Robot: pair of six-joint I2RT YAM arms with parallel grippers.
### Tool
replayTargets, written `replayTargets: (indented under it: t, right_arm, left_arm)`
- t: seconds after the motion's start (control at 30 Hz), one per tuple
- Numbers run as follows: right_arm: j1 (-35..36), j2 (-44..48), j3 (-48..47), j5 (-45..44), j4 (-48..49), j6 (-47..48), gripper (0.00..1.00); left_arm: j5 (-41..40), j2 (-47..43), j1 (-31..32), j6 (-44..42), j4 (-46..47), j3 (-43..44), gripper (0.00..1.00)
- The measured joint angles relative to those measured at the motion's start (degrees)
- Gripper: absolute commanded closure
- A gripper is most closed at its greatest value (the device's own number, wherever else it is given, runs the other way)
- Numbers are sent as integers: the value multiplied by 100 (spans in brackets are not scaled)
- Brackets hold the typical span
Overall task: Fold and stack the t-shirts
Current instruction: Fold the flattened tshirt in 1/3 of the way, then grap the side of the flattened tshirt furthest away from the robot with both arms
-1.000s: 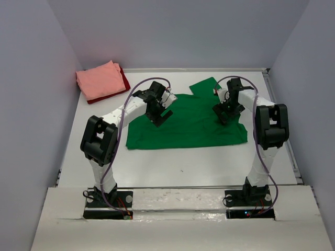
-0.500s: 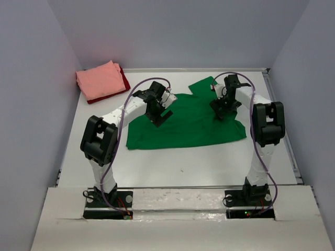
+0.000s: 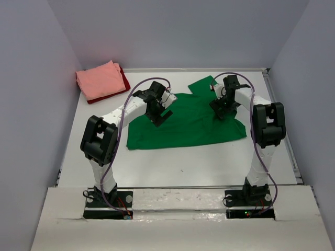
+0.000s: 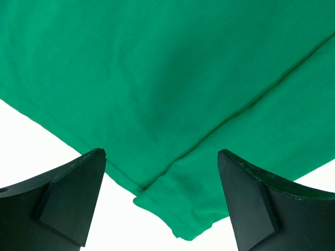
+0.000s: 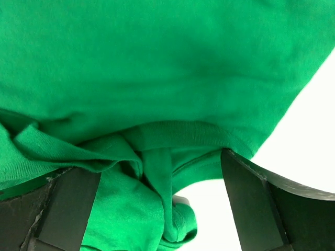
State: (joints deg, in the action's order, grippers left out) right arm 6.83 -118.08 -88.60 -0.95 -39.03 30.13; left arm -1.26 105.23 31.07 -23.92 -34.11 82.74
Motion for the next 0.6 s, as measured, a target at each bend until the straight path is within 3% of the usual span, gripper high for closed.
replayTargets:
  t: [0.27,0.6]
  right_arm:
    - [0,494,444,-540,-243,0,0]
    - [0,599,-1128,-645,-874,-55,0]
  left_arm:
    - [-227,0,-44,15,20,59,1]
    - [-448,-11,-142,31,2,439,1]
